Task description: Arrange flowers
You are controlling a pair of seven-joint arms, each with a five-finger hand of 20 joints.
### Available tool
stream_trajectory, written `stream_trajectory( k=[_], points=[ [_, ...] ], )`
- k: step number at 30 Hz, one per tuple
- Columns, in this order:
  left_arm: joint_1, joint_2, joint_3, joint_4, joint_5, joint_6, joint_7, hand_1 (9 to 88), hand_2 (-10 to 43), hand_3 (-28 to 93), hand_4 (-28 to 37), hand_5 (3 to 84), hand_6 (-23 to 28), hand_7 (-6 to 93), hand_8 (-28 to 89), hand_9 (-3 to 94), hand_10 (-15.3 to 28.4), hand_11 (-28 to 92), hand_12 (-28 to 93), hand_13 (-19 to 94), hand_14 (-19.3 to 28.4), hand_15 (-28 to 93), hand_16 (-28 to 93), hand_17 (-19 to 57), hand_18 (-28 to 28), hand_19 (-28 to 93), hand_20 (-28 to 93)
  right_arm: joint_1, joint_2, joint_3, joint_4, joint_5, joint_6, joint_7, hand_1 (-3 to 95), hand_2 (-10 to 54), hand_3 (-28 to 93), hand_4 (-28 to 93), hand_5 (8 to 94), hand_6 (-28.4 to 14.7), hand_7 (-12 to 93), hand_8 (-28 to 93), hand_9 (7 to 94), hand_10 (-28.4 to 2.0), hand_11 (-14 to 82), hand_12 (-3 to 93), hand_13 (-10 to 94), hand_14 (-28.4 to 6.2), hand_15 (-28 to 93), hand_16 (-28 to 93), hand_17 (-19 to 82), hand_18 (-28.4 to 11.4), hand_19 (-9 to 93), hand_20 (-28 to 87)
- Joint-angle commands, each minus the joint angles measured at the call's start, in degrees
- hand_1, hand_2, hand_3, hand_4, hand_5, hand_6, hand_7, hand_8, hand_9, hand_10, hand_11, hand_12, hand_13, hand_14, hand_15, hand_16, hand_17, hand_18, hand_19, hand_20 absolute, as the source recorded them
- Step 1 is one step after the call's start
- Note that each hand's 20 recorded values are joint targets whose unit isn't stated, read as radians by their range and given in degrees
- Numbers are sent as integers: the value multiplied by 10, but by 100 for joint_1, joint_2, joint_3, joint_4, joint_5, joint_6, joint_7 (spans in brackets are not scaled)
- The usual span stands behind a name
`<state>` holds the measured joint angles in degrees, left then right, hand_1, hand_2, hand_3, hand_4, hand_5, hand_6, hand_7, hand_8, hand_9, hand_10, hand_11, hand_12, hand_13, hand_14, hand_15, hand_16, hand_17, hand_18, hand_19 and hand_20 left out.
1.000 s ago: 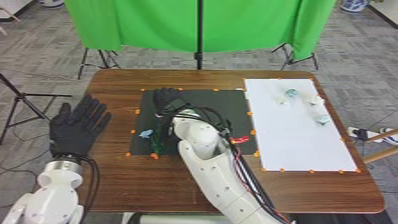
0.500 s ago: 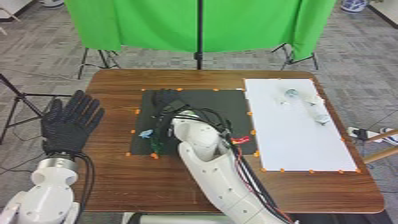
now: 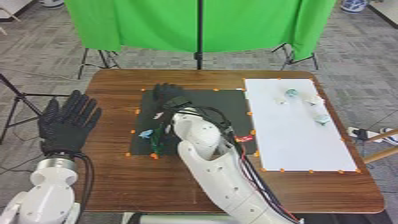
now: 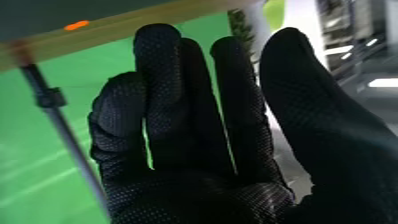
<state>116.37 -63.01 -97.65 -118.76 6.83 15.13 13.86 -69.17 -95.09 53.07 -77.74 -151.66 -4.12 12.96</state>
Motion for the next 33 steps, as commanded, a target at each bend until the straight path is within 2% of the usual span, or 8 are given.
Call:
stream_trajectory(
  k=[1,8,12,14,21,26,30,33],
  points=[
    [349,-226,-198,-124,5,-3,-122,260,168,724,-283,474,86,172,-90,406,146,220,130,311,151,401,-48,-17,133,297,148,-102,874,87,-1301,1175,5,765,443,-95,781,-283,605,-45,200,-119,625,-172,166,164,639,-128,524,268,351,-235,860,403],
    [442,-268,-355,-273,47,-205,-173,261,165,726,-283,475,86,169,-88,406,146,219,131,310,150,399,-46,-17,133,295,149,-436,2402,767,-2174,1329,715,1419,444,-95,771,-277,619,-51,184,-111,634,-178,166,165,639,-134,534,253,352,-235,865,393],
    [641,-299,-493,-408,-207,-277,-67,263,165,725,-283,475,86,168,-88,406,147,218,131,310,151,400,-46,-17,133,295,149,-832,2750,1568,-2586,1499,177,2444,440,-95,770,-261,590,-69,159,-101,606,-194,155,164,601,-152,496,224,331,-237,819,353],
    [697,-327,-524,-435,-191,-258,-39,264,165,724,-283,476,86,168,-88,406,146,219,132,311,150,399,-46,-17,134,295,149,-1047,2946,1872,-2627,1610,273,2677,436,-95,772,-255,557,-87,145,-94,561,-216,145,161,554,-171,459,187,309,-240,778,308],
    [731,-351,-508,-458,-313,-254,132,265,163,726,-283,477,86,168,-88,409,147,219,132,312,149,399,-45,-18,135,297,151,-2373,3594,3101,-2745,1653,644,2073,427,-95,804,-272,516,-90,159,-98,453,-231,138,157,368,-203,390,119,206,-217,650,177],
    [746,-375,-472,-471,-368,-178,157,264,157,731,-283,479,86,170,-88,411,147,222,134,313,149,399,-45,-17,134,295,150,-2611,3666,3421,-2564,1535,492,1920,429,-95,823,-281,494,-72,174,-109,415,-202,125,152,331,-194,335,111,172,-211,601,156],
    [759,-385,-406,-477,-740,-207,359,254,146,741,-283,480,86,172,-88,412,146,224,135,314,149,399,-44,-16,134,294,151,-2511,3539,3526,-2370,1413,-78,2031,399,-95,814,-282,487,-38,168,-122,410,-148,105,125,329,-185,288,124,162,-210,563,157],
    [751,-390,-350,-466,-733,-233,390,242,135,748,-283,480,85,174,-88,414,146,227,137,314,148,400,-42,-17,135,294,152,-2492,3493,3605,-2212,1542,-316,2177,376,-95,790,-282,469,-36,158,-121,396,-148,93,119,316,-187,271,128,153,-219,550,158]
  ],
)
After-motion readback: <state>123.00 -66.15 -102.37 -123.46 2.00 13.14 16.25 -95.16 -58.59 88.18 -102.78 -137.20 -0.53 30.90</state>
